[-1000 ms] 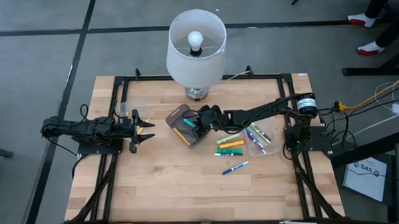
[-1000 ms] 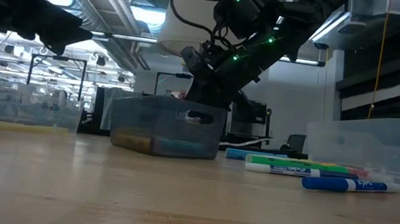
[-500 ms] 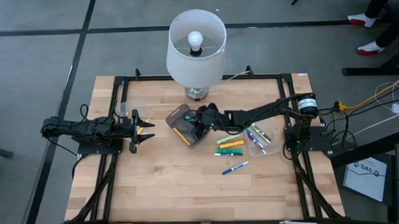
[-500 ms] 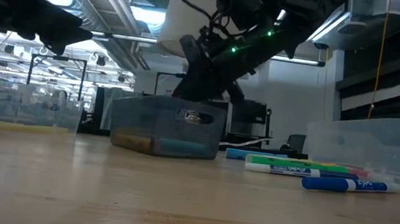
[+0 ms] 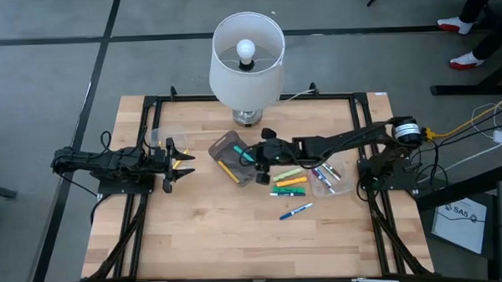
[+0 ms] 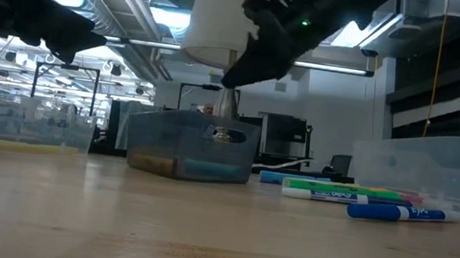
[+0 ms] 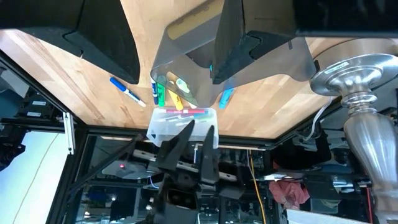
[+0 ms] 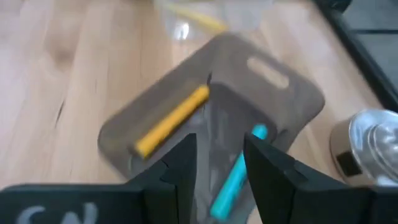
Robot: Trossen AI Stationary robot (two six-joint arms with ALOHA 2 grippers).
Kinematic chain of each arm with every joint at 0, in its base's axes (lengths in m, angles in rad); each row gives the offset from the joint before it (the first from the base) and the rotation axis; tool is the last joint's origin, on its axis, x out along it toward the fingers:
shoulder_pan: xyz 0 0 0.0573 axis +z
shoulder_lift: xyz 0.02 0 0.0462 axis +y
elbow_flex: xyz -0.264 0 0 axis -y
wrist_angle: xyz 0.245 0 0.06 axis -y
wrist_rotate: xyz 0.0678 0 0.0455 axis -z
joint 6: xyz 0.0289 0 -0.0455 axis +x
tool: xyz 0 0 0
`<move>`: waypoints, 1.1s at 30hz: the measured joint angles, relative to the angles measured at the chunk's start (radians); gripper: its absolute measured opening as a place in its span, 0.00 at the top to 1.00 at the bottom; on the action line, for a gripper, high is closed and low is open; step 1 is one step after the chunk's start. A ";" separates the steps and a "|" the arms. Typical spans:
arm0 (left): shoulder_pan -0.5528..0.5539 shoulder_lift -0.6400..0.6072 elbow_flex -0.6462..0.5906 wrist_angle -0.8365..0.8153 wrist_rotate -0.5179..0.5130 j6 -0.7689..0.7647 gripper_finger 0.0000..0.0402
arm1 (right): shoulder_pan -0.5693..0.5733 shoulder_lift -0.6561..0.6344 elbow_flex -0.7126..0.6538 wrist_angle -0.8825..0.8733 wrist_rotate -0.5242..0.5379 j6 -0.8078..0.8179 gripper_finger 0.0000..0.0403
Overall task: Pick & Place Markers
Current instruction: Put the blue marker into the black bin
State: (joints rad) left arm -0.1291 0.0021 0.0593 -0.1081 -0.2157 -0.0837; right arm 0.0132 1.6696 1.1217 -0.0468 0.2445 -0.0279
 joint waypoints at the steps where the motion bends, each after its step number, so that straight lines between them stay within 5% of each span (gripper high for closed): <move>1: 0.000 0.000 0.000 0.000 0.000 0.000 0.51 | 0.001 -0.007 0.000 -0.029 -0.010 -0.009 0.67; 12: 0.000 0.000 0.000 0.000 0.000 0.000 0.51 | 0.003 -0.016 0.000 -0.327 0.034 -0.082 0.67; 33: 0.000 0.000 0.000 0.000 0.000 0.000 0.51 | -0.031 0.000 0.000 -0.544 0.078 -0.005 0.64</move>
State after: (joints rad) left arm -0.1287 0.0021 0.0589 -0.1081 -0.2157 -0.0837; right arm -0.0176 1.6697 1.1217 -0.5904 0.3227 -0.0333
